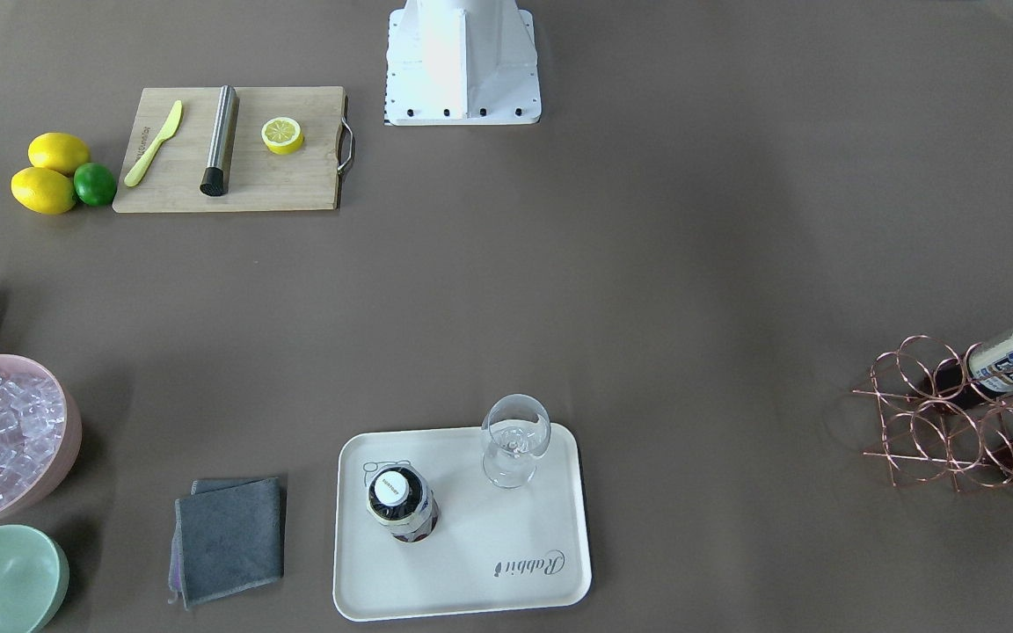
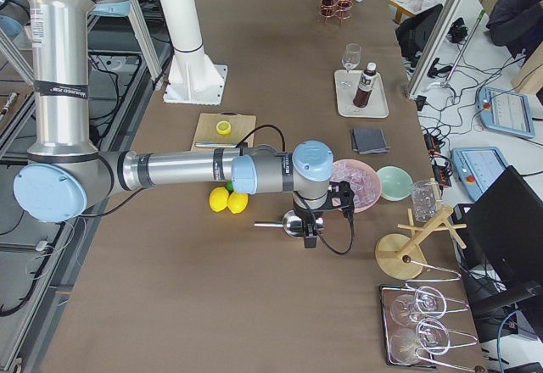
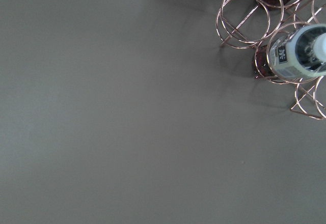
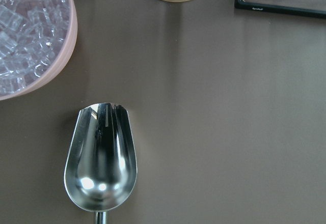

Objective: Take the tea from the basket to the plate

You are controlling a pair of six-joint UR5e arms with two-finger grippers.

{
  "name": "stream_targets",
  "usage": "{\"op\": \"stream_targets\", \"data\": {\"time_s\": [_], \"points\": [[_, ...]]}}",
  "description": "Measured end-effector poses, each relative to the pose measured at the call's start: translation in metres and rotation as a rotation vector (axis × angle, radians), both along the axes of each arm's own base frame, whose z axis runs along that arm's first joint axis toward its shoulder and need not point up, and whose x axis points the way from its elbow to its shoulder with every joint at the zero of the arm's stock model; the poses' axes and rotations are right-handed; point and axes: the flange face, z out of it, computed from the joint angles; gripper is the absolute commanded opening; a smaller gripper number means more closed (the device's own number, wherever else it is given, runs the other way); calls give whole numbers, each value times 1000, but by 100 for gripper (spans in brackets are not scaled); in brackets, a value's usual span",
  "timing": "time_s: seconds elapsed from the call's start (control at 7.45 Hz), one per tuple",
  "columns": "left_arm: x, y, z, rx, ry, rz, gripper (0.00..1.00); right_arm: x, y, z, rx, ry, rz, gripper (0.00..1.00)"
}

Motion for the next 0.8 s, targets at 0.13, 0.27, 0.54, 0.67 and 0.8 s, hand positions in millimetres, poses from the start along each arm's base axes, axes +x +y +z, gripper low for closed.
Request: {"op": "stream_targets", "data": {"time_s": [0.13, 0.27, 0.54, 0.67, 0.8], "points": [[-6, 5, 21, 48, -13, 52, 99, 2, 5, 9, -18, 10, 2, 100], [-10, 8, 43, 82, -20, 79, 99, 3, 8, 14, -27, 18, 2, 100], [-24, 10, 89, 157, -18, 130, 99, 8, 18, 29, -46, 74, 6, 100], [-31, 10, 111, 181, -12, 154, 99, 10, 20, 33, -53, 95, 8, 100], [-35, 10, 129, 193, -9, 166, 99, 10, 21, 36, -60, 102, 8, 100]]}}
